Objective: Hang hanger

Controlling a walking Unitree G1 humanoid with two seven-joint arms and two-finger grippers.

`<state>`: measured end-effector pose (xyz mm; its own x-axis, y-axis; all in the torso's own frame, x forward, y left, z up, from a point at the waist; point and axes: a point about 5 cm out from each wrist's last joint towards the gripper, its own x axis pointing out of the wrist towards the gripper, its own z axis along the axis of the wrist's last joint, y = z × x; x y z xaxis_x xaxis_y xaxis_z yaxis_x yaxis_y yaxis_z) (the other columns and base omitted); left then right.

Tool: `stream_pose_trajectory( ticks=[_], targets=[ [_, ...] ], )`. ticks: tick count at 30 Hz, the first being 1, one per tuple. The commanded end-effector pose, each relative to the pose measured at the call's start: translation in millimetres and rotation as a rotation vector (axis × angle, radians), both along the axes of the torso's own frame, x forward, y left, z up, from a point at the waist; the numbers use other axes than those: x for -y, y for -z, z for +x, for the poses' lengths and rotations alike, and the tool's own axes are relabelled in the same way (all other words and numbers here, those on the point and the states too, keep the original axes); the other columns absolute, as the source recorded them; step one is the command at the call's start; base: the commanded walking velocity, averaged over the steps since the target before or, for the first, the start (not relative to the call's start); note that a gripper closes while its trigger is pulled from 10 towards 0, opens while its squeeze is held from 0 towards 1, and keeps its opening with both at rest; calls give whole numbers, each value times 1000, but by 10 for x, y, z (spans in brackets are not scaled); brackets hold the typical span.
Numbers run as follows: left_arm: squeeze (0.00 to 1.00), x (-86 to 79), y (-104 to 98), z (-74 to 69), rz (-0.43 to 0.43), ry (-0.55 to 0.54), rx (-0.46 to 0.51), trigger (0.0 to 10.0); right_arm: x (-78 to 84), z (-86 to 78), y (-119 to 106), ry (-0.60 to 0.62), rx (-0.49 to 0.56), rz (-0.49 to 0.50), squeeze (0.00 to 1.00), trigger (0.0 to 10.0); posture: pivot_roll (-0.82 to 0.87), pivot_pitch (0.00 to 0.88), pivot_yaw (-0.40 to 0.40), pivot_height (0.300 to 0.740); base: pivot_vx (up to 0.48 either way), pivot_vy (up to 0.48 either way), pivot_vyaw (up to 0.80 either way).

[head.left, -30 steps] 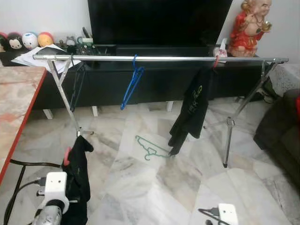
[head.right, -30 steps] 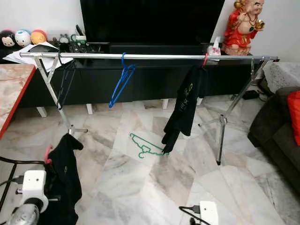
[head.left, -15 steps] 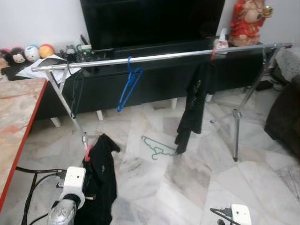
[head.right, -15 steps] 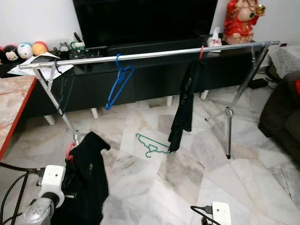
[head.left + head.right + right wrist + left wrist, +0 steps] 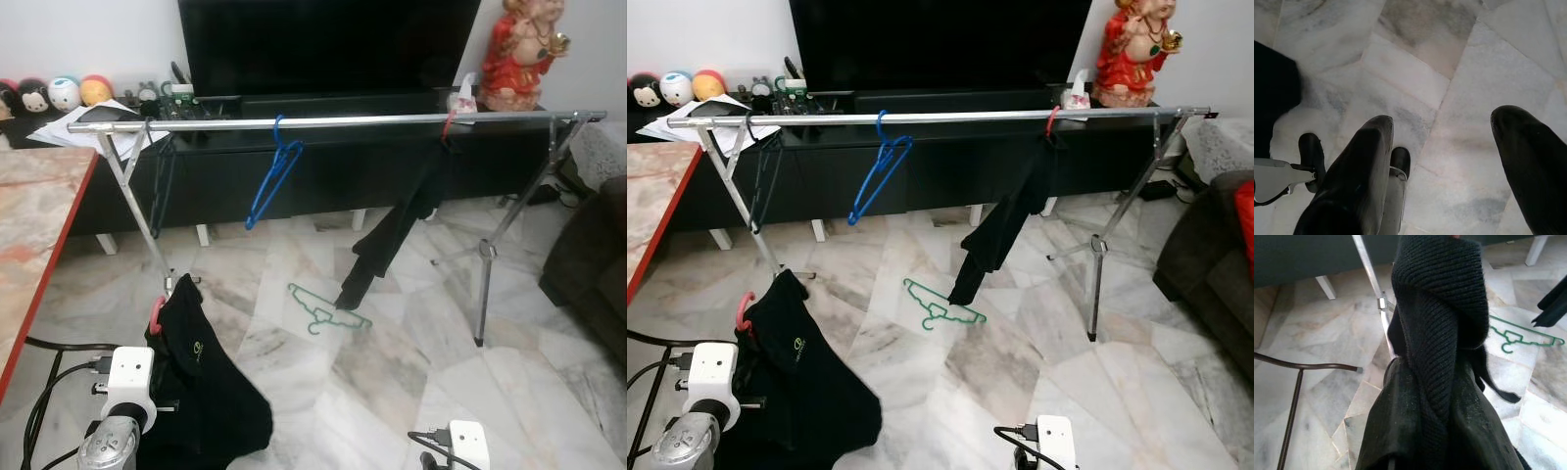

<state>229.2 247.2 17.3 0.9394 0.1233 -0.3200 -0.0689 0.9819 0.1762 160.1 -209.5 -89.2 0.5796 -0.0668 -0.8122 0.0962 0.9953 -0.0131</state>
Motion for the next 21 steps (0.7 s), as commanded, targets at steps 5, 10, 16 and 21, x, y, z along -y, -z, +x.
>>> stream_pose_trajectory(
  ticks=[5,10,16,21],
  targets=[
    [0,203,-10,86,-33,50,13,10000,250,-37,-38,65,0,-37,0,10000,30,0,-15,740,0,0,0],
    [0,300,-23,150,-35,81,24,10000,310,53,-85,58,1,-49,0,10000,59,0,-73,740,0,0,0],
    [0,217,-12,155,-35,11,33,10000,255,158,-113,36,8,-39,0,10000,80,0,-114,740,0,0,0],
    [0,200,3,139,-42,-18,33,10000,219,232,-134,31,3,-40,0,10000,91,0,-106,740,0,0,0]
  ],
)
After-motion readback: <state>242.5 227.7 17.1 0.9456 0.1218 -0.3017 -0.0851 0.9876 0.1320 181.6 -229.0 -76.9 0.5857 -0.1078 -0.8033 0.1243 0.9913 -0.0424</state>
